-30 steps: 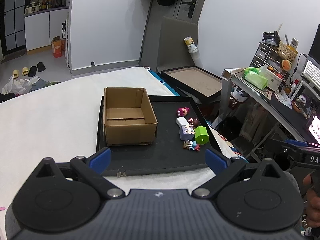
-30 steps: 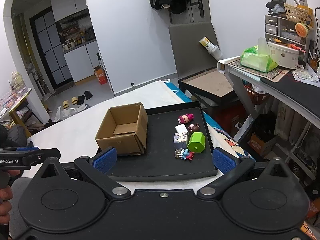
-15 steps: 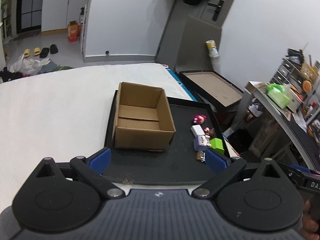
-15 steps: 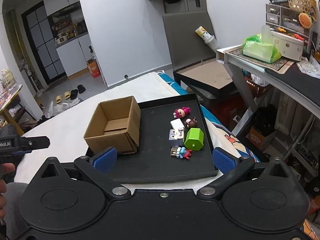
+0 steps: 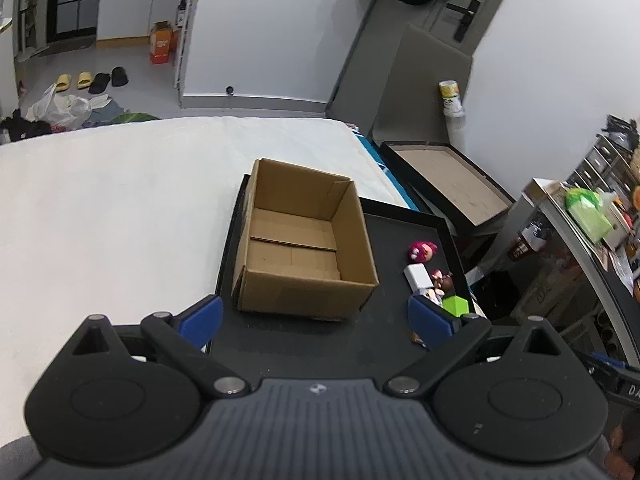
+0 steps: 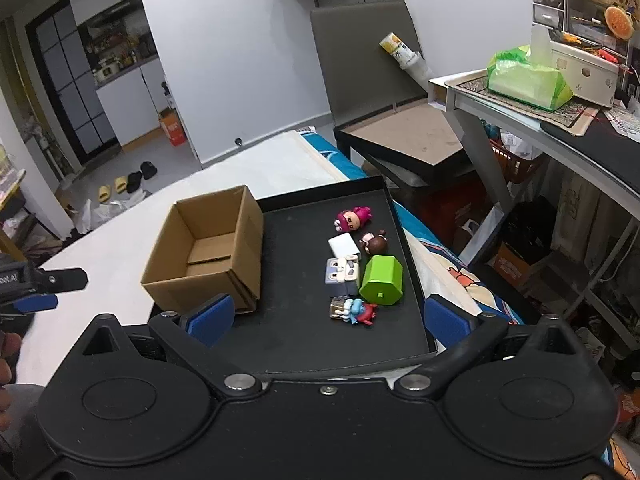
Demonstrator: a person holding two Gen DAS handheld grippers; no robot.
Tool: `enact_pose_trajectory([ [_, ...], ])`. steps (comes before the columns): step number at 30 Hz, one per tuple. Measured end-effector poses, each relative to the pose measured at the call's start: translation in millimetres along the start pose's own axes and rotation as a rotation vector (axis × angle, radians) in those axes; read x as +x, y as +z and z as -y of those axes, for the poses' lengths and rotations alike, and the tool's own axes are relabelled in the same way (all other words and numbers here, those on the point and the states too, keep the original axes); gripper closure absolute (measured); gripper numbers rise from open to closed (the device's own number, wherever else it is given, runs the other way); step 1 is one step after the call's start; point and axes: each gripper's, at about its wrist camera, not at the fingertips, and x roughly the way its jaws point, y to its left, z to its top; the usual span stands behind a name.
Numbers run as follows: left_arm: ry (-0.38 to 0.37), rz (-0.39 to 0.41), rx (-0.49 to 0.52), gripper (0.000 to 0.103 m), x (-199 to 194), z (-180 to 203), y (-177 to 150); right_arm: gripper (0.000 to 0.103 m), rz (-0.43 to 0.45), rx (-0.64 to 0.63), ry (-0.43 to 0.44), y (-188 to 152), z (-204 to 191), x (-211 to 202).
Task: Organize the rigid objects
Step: 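Grasp the cardboard box wall with the left gripper while the right gripper approaches the toys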
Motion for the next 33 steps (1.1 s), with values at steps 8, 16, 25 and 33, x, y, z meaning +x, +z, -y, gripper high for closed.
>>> enact_pose_trajectory([
  [8,0.014,-0.010,-0.034,0.006,27.0,-5.3,10.0,0.001,-0.014,0.026,-0.029,6.3,7.6,19.3],
  [16,0.057,-0.002,-0.073,0.009,56.6,-16.5,21.2,0.006,-0.058,0.086,-0.033,10.2,23.0,42.1],
  [25,0.087,-0.042,-0.128,0.020,97.6,-30.3,26.8,0.006,-0.111,0.129,-0.068,12.0,32.5,69.2],
  [33,0.107,-0.063,-0.180,0.031,121.8,-39.1,25.9,0.006,-0.157,0.167,-0.072,12.7,34.9,89.4],
])
